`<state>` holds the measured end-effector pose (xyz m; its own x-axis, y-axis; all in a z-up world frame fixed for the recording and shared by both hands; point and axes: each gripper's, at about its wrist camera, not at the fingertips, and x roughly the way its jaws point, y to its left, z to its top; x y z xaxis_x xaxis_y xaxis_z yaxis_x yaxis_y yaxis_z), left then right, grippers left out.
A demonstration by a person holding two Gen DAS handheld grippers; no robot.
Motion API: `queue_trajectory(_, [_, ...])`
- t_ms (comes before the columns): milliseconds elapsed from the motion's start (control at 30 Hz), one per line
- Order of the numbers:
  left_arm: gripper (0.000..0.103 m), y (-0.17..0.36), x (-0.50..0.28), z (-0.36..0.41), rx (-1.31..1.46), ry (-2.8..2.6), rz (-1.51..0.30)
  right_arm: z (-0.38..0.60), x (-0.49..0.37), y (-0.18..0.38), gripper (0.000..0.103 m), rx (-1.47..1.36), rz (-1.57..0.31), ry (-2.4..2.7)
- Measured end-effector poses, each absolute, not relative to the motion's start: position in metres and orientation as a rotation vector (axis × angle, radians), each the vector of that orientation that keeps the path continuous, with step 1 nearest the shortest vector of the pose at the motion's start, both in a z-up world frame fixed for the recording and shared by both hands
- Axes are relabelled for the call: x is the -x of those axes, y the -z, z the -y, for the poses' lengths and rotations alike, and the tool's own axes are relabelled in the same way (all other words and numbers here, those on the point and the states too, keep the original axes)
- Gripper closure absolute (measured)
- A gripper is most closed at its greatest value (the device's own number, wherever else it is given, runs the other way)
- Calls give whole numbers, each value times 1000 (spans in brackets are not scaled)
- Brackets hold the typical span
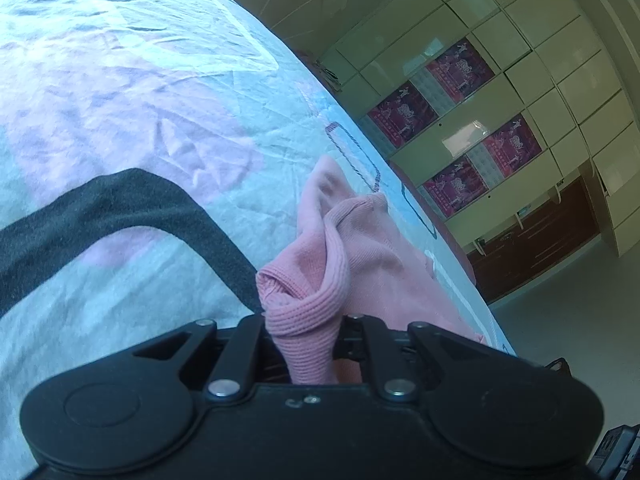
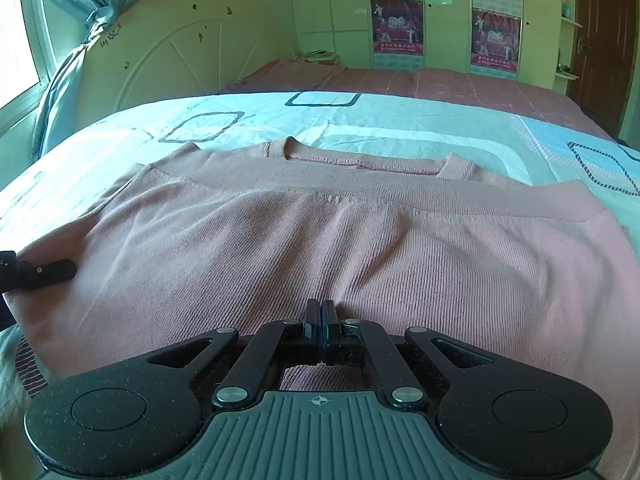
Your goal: Fold small clothes
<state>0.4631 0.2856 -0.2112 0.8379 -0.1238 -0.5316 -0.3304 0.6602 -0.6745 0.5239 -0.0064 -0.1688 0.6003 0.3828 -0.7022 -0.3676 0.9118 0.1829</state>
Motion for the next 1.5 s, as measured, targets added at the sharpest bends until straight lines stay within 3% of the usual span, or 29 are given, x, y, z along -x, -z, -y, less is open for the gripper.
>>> queue_trajectory(400, [96, 142, -469, -243, 745, -39, -533, 43, -521, 148, 103, -153, -799, -484])
queue_trajectory(633, [96, 99, -505, -109, 488, 181, -595, 159, -486, 122, 103, -324, -734, -375])
queue_trajectory(767, [94, 100, -523, -20, 371, 242, -672, 237, -470, 108, 103, -412, -705, -277])
queue_trajectory(800, [86, 110, -529, 3, 359, 252, -721, 253, -468, 106, 103, -437, -704, -266])
queue_trajectory(833, [62, 123, -536, 23, 346, 279, -781, 269, -467, 104, 103, -470, -711, -261])
queue_trajectory(900, [31, 149, -546, 52, 322, 311, -941, 291, -466, 105, 103, -528, -734, -267])
queue_trajectory(1000, [50, 143, -528, 46, 310, 329, -848, 303, -461, 99, 102, -534, -746, -296])
queue_trajectory(1033, [51, 137, -523, 32, 339, 322, -817, 302, -459, 98, 100, -525, -741, -310])
queue_trajectory(1100, [51, 125, -516, -2, 381, 264, -732, 294, -460, 98, 47, -523, -724, -350])
queue_trajectory(1267, [54, 120, -530, -68, 369, 126, -726, 253, -477, 115, 47, -557, -761, -498])
queue_trajectory(1367, [65, 138, -544, -84, 358, 139, -788, 226, -493, 127, 57, -535, -806, -539])
queue_trajectory(1500, [65, 162, -541, -92, 341, 123, -835, 206, -516, 141, 59, -502, -845, -548])
